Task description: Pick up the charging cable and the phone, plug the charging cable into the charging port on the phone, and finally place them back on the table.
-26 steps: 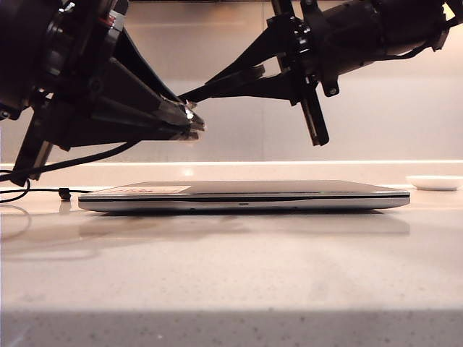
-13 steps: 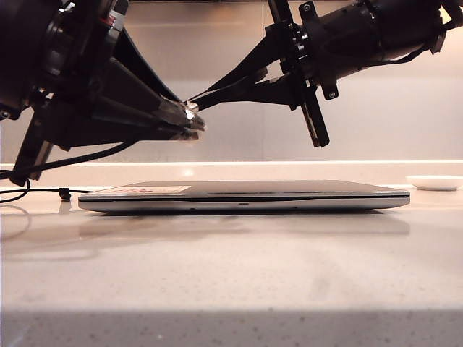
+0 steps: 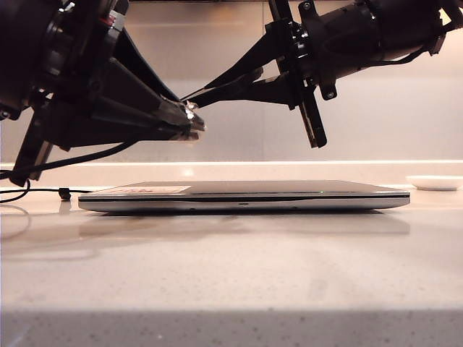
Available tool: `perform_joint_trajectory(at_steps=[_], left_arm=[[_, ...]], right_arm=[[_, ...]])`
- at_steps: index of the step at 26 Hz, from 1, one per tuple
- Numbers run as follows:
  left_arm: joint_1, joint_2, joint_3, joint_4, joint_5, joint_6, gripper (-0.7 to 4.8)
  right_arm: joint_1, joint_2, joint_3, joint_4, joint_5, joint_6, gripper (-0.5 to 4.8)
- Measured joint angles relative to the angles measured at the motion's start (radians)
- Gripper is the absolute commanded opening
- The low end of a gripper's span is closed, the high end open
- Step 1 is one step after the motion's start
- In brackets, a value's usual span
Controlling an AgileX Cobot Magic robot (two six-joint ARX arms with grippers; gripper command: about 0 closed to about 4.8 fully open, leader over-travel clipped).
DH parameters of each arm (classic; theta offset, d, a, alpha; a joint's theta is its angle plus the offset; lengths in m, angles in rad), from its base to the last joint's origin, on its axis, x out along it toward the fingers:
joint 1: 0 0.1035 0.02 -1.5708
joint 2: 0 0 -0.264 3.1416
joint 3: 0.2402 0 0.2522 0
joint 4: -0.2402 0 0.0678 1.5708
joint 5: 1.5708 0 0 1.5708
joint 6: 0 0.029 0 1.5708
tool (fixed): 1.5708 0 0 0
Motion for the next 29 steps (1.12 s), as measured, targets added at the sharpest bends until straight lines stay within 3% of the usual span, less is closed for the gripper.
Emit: perform_joint_trajectory(at_steps=[29], left_arm=[[0.0, 0.001, -0.004, -0.013, 0.015, 0.005, -0.06]], right_arm=[[0.026, -0.001, 0.002, -0.059, -0.002, -0.111, -0.06]])
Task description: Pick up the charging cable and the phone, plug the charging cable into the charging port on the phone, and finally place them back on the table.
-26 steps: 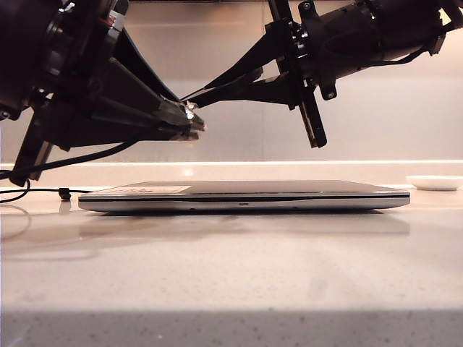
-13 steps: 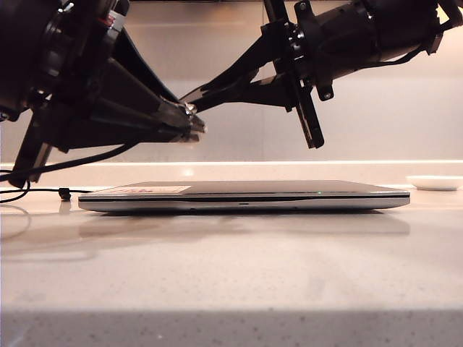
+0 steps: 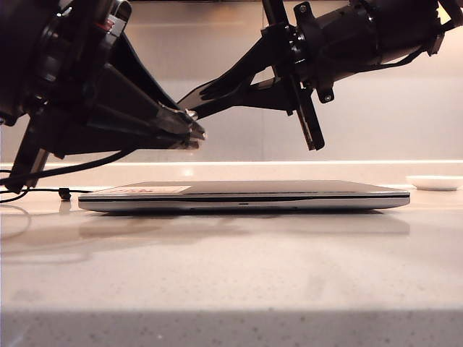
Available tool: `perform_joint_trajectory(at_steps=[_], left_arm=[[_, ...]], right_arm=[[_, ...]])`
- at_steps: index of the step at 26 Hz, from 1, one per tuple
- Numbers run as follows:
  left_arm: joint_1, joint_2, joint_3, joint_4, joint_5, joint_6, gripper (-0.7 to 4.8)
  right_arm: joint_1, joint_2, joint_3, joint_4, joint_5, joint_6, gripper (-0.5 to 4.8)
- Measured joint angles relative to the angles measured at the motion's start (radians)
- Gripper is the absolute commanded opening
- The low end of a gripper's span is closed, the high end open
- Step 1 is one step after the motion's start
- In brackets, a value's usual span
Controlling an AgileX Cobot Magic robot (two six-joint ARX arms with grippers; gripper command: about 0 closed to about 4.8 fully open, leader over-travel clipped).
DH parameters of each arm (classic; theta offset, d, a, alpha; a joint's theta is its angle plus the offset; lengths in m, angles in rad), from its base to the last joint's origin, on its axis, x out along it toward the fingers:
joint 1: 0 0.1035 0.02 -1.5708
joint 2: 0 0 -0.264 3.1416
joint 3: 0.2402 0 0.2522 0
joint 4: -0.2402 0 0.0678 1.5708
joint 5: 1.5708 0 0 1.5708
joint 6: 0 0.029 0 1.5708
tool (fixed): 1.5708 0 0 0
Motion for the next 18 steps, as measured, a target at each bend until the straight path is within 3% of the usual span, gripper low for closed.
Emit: perform_joint_trajectory(at_steps=[18], left_arm=[[-0.004, 0.0, -0.003, 0.001, 0.014, 0.011, -0.06]], right_arm=[[-0.005, 0.0, 0.0, -0.065, 0.001, 0.048, -0.06]])
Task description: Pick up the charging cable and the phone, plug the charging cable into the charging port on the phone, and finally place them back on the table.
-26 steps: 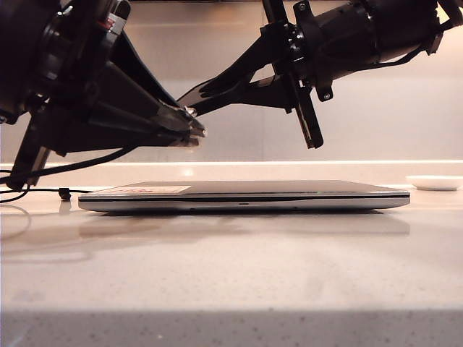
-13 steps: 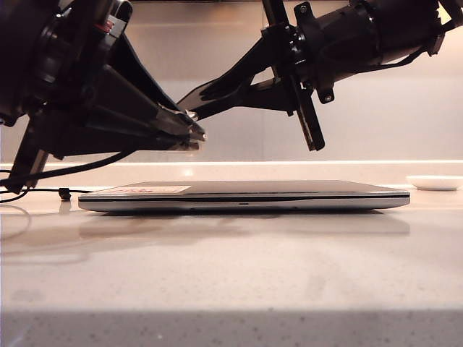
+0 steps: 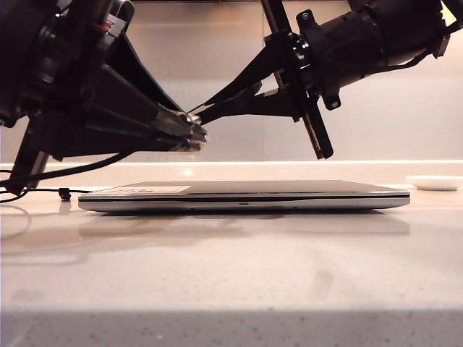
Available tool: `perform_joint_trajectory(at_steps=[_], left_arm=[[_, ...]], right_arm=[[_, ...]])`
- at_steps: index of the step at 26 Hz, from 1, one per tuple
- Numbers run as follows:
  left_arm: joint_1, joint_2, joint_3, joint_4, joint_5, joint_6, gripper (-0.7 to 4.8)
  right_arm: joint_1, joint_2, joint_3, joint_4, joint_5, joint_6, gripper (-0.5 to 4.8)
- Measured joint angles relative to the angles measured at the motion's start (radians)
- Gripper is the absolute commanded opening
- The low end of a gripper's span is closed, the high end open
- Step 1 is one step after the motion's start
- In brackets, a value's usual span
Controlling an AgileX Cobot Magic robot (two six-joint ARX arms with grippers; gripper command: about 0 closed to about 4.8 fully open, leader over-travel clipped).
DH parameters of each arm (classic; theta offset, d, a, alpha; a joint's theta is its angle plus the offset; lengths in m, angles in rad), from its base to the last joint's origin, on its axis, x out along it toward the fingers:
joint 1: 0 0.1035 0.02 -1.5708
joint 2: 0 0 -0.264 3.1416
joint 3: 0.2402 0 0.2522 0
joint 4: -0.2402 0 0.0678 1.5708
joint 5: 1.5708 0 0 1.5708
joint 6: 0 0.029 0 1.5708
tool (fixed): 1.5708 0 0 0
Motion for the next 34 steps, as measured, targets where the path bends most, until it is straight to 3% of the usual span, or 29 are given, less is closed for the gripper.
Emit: perform_joint_trajectory(at_steps=[10, 34], left_arm=[[0.0, 0.0, -0.002, 0.023, -0.008, 0.0, -0.06], [0.003, 0.002, -0.002, 0.042, -0.027, 0.0, -0.06]], right_arm=[[0.0, -0.002, 0.0, 0.033, 0.02, 0.045, -0.06], [0.003, -0.002, 0.0, 0.093, 0.056, 0.021, -0.06]])
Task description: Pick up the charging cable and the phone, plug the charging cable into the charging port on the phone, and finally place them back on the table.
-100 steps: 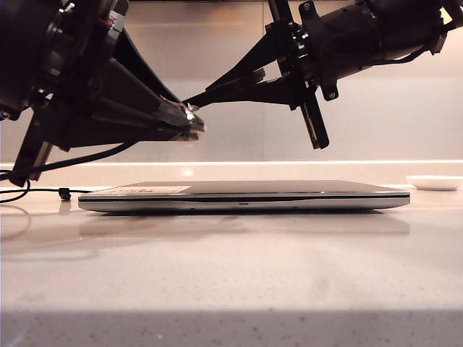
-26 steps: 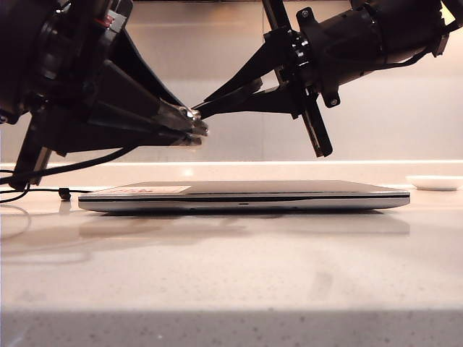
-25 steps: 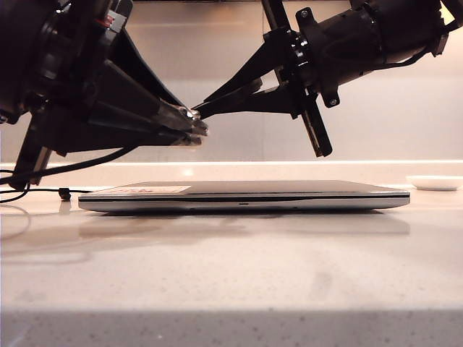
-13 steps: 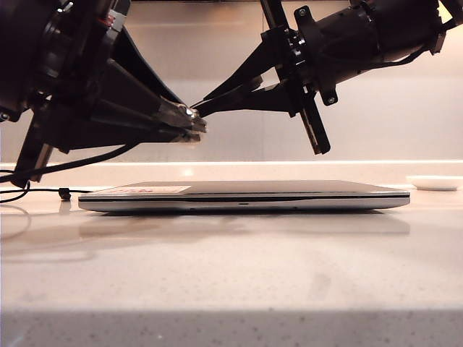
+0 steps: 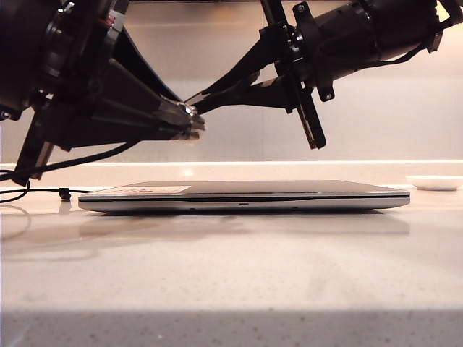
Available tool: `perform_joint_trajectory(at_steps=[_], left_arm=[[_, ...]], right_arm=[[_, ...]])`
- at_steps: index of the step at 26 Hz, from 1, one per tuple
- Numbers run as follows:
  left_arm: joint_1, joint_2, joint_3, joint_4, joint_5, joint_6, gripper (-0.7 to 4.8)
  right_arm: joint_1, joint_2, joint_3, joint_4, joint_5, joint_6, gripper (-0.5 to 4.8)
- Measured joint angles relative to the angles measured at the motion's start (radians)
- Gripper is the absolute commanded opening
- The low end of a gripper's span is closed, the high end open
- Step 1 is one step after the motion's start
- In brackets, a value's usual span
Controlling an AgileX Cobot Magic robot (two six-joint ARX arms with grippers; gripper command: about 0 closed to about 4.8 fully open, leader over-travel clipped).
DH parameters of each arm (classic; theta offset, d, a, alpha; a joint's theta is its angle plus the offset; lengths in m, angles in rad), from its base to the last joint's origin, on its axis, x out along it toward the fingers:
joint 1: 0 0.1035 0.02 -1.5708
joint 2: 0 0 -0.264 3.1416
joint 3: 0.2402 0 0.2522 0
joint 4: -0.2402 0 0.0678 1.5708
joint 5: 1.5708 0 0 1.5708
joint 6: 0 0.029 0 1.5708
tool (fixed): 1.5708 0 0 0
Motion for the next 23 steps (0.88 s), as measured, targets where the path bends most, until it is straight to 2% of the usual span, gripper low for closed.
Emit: perform_joint_trajectory(at_steps=[10, 23], left_arm=[[0.002, 0.0, 0.001, 0.007, -0.007, 0.001, -0.06], [0.001, -0.001, 0.001, 0.0, 0.013, 0.023, -0.06]], right_arm=[[0.0, 0.0, 0.0, 0.023, -0.004, 0.0, -0.06], [-0.005, 0.0, 0.0, -0.006, -0.077, -0.029, -0.06]])
